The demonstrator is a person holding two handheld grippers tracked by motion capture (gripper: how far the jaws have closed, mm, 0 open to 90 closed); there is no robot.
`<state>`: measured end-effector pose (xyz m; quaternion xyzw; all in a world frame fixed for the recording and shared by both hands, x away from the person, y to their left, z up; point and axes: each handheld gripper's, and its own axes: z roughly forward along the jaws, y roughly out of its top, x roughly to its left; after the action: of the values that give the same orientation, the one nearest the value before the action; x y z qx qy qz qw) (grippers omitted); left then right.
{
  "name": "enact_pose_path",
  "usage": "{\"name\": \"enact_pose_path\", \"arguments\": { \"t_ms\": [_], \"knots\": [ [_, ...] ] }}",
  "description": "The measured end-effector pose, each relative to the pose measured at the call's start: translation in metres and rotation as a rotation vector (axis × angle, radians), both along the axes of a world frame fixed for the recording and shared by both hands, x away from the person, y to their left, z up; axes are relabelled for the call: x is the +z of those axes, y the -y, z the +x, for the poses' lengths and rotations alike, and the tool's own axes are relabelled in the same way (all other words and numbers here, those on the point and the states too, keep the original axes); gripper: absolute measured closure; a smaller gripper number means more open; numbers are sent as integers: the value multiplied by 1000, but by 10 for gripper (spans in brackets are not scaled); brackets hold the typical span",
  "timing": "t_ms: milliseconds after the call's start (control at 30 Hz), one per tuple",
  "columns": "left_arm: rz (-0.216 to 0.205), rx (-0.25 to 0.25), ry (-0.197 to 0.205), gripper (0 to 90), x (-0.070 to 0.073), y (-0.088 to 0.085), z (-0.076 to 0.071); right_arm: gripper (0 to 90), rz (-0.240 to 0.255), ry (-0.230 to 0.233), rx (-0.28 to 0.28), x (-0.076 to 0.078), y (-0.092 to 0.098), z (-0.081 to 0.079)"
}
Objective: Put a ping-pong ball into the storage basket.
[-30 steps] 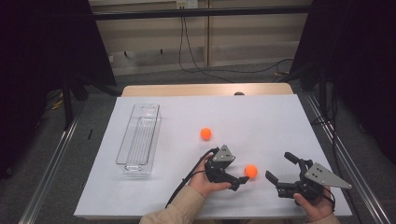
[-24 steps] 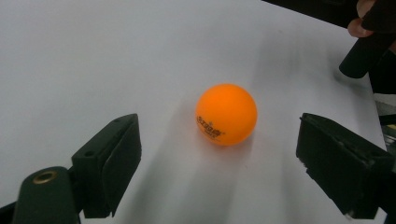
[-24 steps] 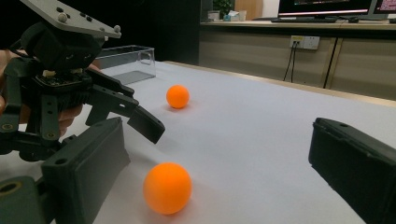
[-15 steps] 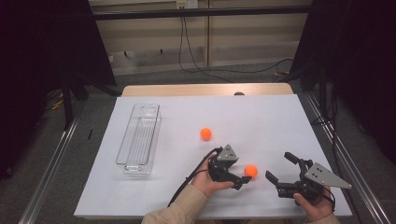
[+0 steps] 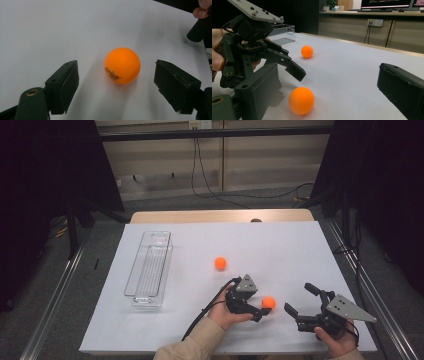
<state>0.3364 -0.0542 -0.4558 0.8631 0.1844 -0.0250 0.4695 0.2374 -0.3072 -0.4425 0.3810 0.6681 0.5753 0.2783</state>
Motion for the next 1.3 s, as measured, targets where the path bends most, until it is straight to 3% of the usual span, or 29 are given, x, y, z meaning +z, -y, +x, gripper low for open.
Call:
{"name": "enact_pose_path", "arguments": {
  "t_ms": [1300],
  "knots": [
    [37, 11, -11, 291, -5, 11, 5, 36, -7, -2, 3, 0, 0, 0]
  ]
}}
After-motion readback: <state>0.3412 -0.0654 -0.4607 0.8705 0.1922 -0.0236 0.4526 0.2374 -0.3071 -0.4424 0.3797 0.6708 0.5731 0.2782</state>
